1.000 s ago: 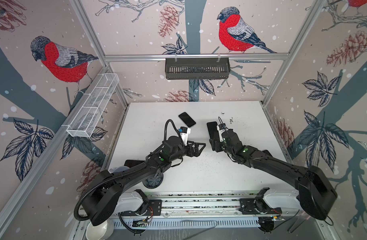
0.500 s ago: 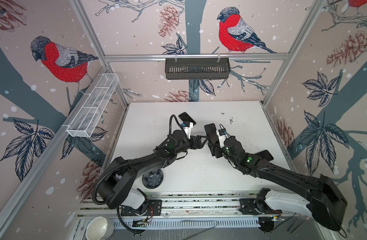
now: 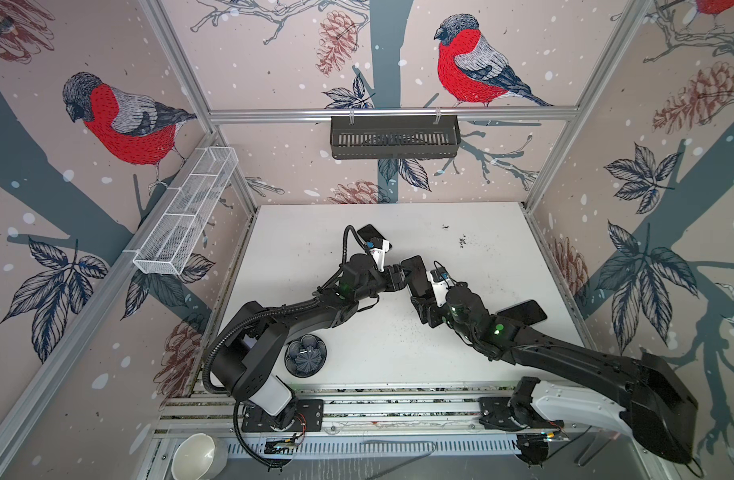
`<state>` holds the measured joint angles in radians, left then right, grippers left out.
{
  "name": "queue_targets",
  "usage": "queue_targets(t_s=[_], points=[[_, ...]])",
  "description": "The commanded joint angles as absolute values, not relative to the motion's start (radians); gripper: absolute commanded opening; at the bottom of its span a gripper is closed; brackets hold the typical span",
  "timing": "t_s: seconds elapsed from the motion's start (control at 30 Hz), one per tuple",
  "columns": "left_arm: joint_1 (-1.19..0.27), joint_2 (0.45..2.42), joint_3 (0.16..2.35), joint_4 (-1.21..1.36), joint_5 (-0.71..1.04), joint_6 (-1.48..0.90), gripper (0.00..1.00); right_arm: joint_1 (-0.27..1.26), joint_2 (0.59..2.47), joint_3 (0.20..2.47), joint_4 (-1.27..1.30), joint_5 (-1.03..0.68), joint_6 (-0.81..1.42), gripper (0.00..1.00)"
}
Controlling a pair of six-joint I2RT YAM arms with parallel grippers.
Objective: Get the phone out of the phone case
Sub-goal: 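Grasp the phone's top edge with the left gripper and open the right gripper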
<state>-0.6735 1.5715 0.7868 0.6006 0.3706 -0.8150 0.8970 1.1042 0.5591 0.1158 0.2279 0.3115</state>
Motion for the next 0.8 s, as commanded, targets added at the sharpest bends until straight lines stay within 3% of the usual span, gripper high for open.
queue_targets(t_s=[0.0,0.23,0.5,0.77], points=[[-0.669,1.581,0.794,0.683,0.395,-0.83,0.48,0.91,1.092,0.554,0.196,0.239,0.3,0.32],[-0.669,1.595,0.793,0.7,0.409,-0.841,0.33,0.934,1.09,0.54,0.199,0.244,0.294,0.32],[-0.669,1.603,0.788,0.708,0.413,-0.851,0.25,0.938,1.087,0.521,0.208,0.252,0.289,0.32],[-0.669,1.594,0.766,0.728,0.417,-0.861,0.0,0.939,1.088,0.513,0.211,0.268,0.279,0.32]])
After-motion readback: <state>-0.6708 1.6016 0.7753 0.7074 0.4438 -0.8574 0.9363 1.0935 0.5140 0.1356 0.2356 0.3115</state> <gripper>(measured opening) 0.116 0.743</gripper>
